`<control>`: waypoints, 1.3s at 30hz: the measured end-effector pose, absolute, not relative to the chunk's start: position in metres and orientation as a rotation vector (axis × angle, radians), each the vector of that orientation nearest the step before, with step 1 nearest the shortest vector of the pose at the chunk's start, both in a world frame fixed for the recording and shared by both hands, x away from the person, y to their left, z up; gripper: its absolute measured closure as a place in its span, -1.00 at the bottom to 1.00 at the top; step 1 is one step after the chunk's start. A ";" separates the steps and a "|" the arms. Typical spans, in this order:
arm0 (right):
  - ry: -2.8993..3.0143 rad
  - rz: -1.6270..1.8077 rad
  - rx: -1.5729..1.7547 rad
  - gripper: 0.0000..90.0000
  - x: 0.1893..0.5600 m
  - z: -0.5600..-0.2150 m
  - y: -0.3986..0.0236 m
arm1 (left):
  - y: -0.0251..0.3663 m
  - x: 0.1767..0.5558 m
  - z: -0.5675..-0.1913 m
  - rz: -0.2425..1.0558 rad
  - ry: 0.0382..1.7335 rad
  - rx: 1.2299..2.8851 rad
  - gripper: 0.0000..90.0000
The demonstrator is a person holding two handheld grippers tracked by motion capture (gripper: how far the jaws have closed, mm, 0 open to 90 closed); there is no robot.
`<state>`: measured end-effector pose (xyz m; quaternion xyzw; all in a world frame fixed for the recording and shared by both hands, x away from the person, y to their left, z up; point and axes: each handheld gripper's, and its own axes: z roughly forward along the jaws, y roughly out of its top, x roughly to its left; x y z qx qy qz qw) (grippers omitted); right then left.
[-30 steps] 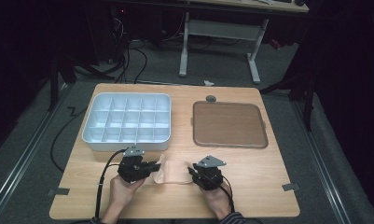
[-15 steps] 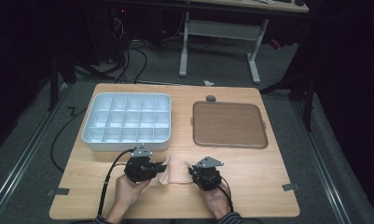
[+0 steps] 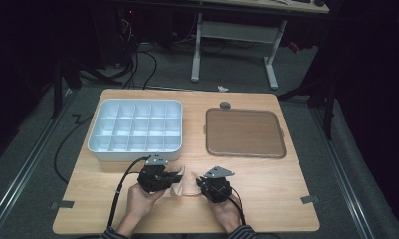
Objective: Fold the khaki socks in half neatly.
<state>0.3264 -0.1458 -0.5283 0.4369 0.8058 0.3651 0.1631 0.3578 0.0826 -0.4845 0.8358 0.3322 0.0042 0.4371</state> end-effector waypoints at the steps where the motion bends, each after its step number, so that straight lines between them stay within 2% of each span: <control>1: 2.300 1.041 1.245 0.84 0.327 -0.528 -0.145 | 0.082 0.358 -0.485 0.009 0.825 2.082 0.80; 39: 2.316 1.056 1.224 0.83 0.330 -0.530 -0.143 | 0.052 0.366 -0.500 -0.014 0.803 2.145 0.79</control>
